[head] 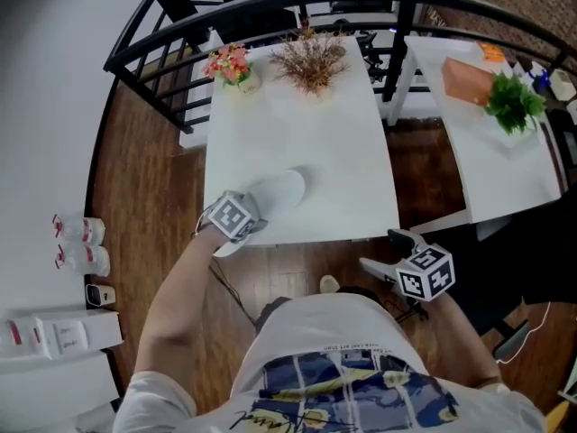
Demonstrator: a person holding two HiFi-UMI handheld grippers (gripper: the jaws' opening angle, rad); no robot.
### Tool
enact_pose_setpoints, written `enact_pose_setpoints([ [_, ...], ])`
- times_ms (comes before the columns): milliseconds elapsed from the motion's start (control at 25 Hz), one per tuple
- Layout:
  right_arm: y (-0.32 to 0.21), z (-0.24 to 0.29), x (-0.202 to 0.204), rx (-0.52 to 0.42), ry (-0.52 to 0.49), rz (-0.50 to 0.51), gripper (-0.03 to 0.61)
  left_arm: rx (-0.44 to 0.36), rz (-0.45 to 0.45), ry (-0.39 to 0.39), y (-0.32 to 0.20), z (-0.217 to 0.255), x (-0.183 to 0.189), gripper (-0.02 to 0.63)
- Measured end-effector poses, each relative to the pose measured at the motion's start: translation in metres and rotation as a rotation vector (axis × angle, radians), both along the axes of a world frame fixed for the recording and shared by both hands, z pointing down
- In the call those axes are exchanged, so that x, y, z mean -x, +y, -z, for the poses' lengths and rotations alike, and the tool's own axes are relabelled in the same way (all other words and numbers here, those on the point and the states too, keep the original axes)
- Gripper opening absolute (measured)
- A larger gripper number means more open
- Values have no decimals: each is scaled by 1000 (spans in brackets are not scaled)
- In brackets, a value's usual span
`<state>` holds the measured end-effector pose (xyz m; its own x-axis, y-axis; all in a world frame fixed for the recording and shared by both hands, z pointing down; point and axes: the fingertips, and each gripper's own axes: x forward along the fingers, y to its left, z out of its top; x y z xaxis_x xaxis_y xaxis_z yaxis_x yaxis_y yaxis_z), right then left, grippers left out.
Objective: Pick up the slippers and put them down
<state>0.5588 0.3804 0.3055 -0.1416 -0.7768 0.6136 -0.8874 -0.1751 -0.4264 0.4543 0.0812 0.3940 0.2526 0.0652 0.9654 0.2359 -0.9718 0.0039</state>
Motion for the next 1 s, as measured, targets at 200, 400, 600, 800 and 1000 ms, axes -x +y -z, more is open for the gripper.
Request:
enact_pose_setpoints([
  [200,-17,-1,19,-5,-8,71,431,-8,97,38,-20,23,34,419],
  [400,-33,-2,49,-3,-14,153,426,-27,213,65,-43,42,86,419],
  [600,-60,0,98,7,-4,259,426,-34,336,58,-65,50,170,417],
  [800,-99,4,160,12,12,357,426,-21,475,49,-85,42,273,417],
  [1000,-142,9,252,13,28,463,426,-2,629,37,-99,26,394,416],
])
